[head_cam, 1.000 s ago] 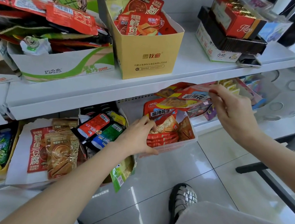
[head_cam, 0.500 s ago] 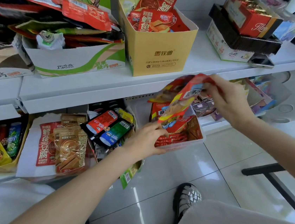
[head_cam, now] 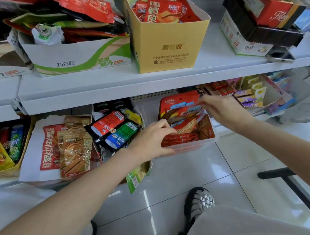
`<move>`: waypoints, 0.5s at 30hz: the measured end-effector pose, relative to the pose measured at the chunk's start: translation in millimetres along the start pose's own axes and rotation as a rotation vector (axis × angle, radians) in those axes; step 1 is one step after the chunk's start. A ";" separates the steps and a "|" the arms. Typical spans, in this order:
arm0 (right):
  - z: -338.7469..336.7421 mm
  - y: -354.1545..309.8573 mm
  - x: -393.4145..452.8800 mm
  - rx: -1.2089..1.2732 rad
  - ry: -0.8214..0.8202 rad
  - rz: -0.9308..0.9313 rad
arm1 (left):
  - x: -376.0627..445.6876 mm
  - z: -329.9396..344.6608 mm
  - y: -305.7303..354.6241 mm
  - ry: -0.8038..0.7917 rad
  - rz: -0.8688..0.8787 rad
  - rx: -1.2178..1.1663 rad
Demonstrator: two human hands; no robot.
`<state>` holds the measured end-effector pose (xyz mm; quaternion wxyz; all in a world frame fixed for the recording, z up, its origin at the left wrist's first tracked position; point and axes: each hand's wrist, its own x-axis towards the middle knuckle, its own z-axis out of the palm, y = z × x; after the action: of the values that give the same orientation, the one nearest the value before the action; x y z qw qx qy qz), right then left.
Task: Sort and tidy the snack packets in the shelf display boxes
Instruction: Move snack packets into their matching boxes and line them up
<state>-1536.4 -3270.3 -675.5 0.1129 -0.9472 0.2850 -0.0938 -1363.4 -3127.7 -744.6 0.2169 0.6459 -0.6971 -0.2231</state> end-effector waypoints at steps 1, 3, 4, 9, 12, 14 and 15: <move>4.6 -2.1 -0.4 -0.055 -0.058 -0.038 | 1.3 -1.3 -1.2 -0.008 -0.004 0.008; 13.6 -9.6 9.6 -0.095 -0.100 0.005 | 2.2 -1.8 -3.2 -0.020 -0.024 0.016; 19.3 -13.5 18.6 -0.106 -0.133 0.051 | 2.0 -1.4 -3.8 -0.022 -0.043 0.009; 44.6 -16.8 50.0 -0.104 -0.278 0.210 | 1.7 -1.3 -5.1 -0.017 -0.115 0.047; 32.0 -11.8 47.5 -0.048 -0.306 0.249 | 1.1 -1.8 -6.9 0.026 -0.159 0.175; 20.1 -8.9 40.2 -0.022 -0.220 0.253 | -0.5 -0.8 -5.7 0.058 -0.196 0.220; 15.2 -8.0 35.4 -0.021 -0.160 0.259 | -1.8 -0.6 -4.7 0.064 -0.210 0.197</move>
<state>-1499.6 -3281.2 -684.0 0.1366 -0.9081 0.3959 0.0002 -1359.1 -3126.3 -746.9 0.1501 0.7403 -0.6369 -0.1542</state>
